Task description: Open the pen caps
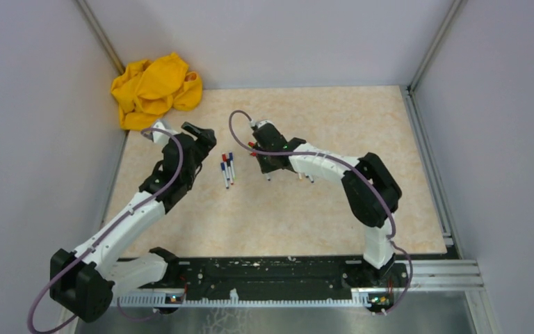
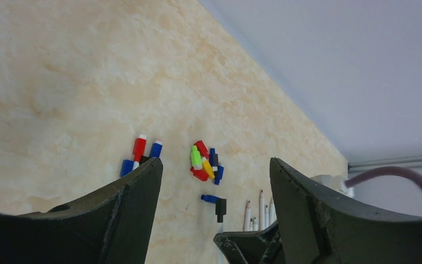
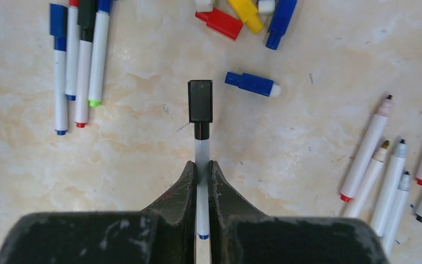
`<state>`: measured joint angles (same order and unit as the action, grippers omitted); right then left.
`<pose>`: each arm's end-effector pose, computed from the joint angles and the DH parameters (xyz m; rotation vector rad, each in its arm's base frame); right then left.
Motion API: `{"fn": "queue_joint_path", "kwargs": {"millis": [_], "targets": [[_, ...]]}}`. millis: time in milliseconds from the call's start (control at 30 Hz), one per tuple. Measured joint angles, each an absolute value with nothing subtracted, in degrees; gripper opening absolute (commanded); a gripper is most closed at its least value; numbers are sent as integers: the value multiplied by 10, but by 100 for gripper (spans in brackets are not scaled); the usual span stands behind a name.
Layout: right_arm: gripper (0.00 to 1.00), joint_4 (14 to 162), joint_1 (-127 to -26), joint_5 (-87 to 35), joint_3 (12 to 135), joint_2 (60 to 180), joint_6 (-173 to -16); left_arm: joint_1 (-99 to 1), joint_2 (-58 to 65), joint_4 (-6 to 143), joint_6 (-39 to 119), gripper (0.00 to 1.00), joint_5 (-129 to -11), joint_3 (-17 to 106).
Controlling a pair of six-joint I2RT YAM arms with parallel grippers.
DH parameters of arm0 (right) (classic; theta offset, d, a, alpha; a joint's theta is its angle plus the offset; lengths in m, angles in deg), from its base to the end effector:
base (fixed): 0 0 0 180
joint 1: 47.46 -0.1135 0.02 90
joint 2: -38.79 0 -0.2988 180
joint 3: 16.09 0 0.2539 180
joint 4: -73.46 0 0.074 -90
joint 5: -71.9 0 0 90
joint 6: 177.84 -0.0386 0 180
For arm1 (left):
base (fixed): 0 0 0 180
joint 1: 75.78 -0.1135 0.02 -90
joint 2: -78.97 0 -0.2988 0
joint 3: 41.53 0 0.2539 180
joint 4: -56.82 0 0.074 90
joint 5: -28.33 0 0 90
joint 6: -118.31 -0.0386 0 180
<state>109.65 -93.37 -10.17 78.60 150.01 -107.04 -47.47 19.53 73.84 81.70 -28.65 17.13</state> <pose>0.3096 0.3120 0.2305 -0.5215 2.4500 0.3082 0.2065 -0.0873 0.3348 -0.7760 1.6844 -0.4582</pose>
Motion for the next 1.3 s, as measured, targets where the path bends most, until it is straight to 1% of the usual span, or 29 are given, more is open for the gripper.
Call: {"fn": "queue_joint_path", "kwargs": {"millis": [167, 367, 600, 867, 933, 1100, 1200, 1233, 1300], "targets": [[0, 1060, -916, -137, 743, 1429, -1070, -475, 159, 721, 832, 78, -333, 173], [0, 1023, -908, -195, 709, 1375, -1070, -478, 91, 699, 847, 78, -413, 192], [0, 1000, -900, -244, 706, 1367, -1070, -485, 8, 676, 866, 77, -521, 218], [0, 994, -899, -274, 706, 1367, -1070, -486, -34, 649, 890, 75, -593, 218], [0, 993, -899, -277, 706, 1367, -1070, -486, -41, 641, 894, 72, -608, 218], [0, 991, -899, -286, 706, 1367, -1069, -488, -50, 626, 905, 62, -630, 218], [0, 991, -896, -289, 706, 1367, -1069, -490, -51, 613, 910, 52, -638, 218], [0, 991, -895, -290, 706, 1367, -1069, -490, -51, 609, 913, 50, -641, 217], [0, 991, -894, -291, 706, 1367, -1069, -492, -51, 599, 917, 50, -646, 216]]}}
